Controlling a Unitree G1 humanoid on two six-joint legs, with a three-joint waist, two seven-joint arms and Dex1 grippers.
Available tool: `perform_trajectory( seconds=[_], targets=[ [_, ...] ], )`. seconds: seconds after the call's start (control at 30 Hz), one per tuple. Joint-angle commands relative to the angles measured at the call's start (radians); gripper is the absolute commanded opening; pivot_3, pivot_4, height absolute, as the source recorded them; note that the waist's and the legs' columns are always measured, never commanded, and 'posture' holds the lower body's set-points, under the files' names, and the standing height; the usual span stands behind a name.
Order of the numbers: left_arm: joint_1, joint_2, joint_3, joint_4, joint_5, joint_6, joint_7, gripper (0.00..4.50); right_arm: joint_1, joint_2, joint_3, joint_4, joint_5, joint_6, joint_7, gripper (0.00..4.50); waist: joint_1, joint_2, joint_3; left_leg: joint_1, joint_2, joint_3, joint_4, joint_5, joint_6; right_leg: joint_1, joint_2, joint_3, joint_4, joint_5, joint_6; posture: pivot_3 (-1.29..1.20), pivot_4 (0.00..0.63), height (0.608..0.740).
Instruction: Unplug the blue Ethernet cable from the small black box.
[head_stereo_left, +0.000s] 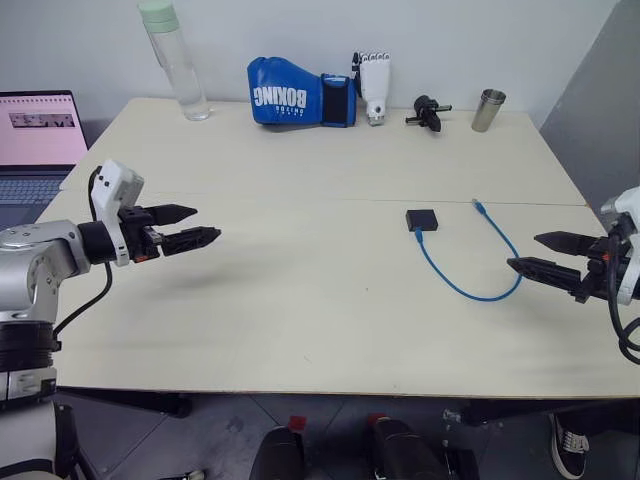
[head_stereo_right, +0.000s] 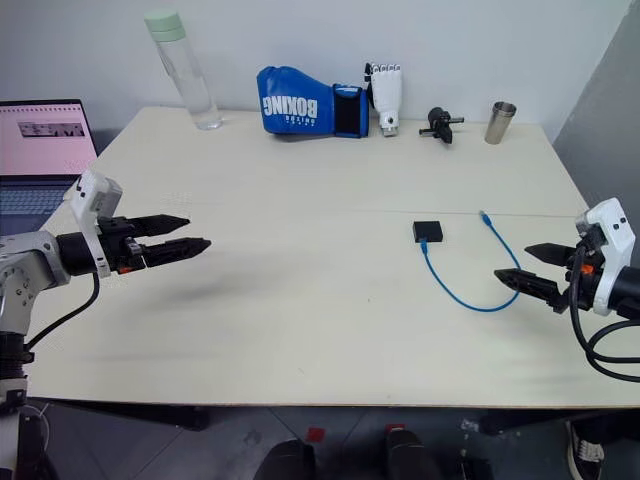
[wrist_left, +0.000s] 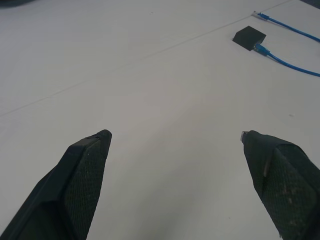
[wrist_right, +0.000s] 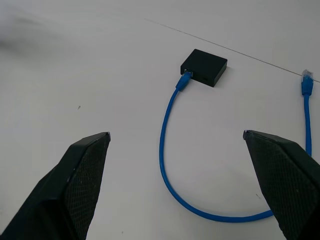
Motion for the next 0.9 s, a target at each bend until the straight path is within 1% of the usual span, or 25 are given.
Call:
perform_trajectory(
  seconds=[0.03,0.3,0.37,0.47,0.53,0.63,0.7,0.73,0.83,0.9],
  targets=[
    [0.022,0.011,0.024,-0.054,-0.015,-0.006,-0.007,4.43,-0.025,-0.017,-0.022,-0.012,0.013,-0.018,-0.019,4.5,0.0,0.0,0.0,0.0,0.0,0.0,0.0,0.0,0.0,0.0,0.0,0.0,0.0,0.0,0.0,0.0,0.15,0.74],
    [0.01,0.008,0.015,-0.041,-0.008,-0.019,-0.006,4.43,-0.005,0.003,-0.023,-0.038,0.021,-0.022,-0.062,4.5,0.0,0.0,0.0,0.0,0.0,0.0,0.0,0.0,0.0,0.0,0.0,0.0,0.0,0.0,0.0,0.0,0.15,0.74],
    [0.014,0.004,0.006,-0.048,-0.005,-0.027,-0.011,4.43,-0.002,0.018,-0.02,-0.053,0.027,-0.012,-0.086,4.5,0.0,0.0,0.0,0.0,0.0,0.0,0.0,0.0,0.0,0.0,0.0,0.0,0.0,0.0,0.0,0.0,0.15,0.74],
    [0.032,0.0,-0.034,-0.068,0.035,-0.083,-0.014,4.43,0.002,0.04,0.001,-0.081,0.015,0.012,-0.15,4.5,0.0,0.0,0.0,0.0,0.0,0.0,0.0,0.0,0.0,0.0,0.0,0.0,0.0,0.0,0.0,0.0,0.15,0.74],
    [0.047,-0.011,-0.049,-0.114,0.035,-0.097,-0.017,4.43,0.004,0.06,0.023,-0.108,0.0,0.021,-0.2,4.5,0.001,0.0,0.0,0.0,0.0,0.0,0.0,0.0,0.0,0.0,0.0,0.0,0.0,0.0,0.0,0.0,0.15,0.74],
    [0.063,-0.05,-0.068,-0.2,0.023,-0.112,-0.005,4.43,-0.029,0.132,0.067,-0.15,-0.01,0.06,-0.323,4.5,0.001,0.0,0.0,0.0,0.0,0.0,0.0,0.0,0.0,0.0,0.0,0.001,0.0,0.0,0.0,0.0,0.15,0.74],
    [0.071,-0.067,-0.083,-0.238,0.031,-0.126,0.001,4.43,-0.045,0.168,0.093,-0.171,-0.013,0.079,-0.377,4.5,0.001,0.0,0.0,0.0,0.0,0.0,0.0,0.0,0.0,0.0,0.0,0.002,0.001,0.0,0.0,0.0,0.15,0.74],
    [0.075,-0.079,-0.094,-0.258,0.033,-0.131,0.003,4.43,-0.057,0.188,0.119,-0.181,-0.02,0.08,-0.401,4.5,0.001,0.0,0.0,0.0,0.0,0.0,0.0,0.0,0.0,0.0,0.0,0.002,0.001,0.0,0.0,0.0,0.15,0.74],
    [0.074,-0.151,-0.152,-0.328,0.043,-0.16,0.035,4.43,-0.135,0.323,0.23,-0.161,-0.097,0.067,-0.562,4.5,0.0,0.0,0.0,0.0,0.0,0.0,0.0,0.0,0.0,0.0,0.0,0.002,0.001,0.0,0.0,0.0,0.15,0.74],
    [0.061,-0.195,-0.193,-0.339,0.072,-0.185,0.06,4.43,-0.164,0.384,0.307,-0.134,-0.154,0.041,-0.613,4.5,-0.001,0.0,-0.001,0.001,0.0,0.001,0.001,0.0,0.0,0.0,0.0,0.003,0.001,0.0,0.0,0.0,0.15,0.74]
  ],
)
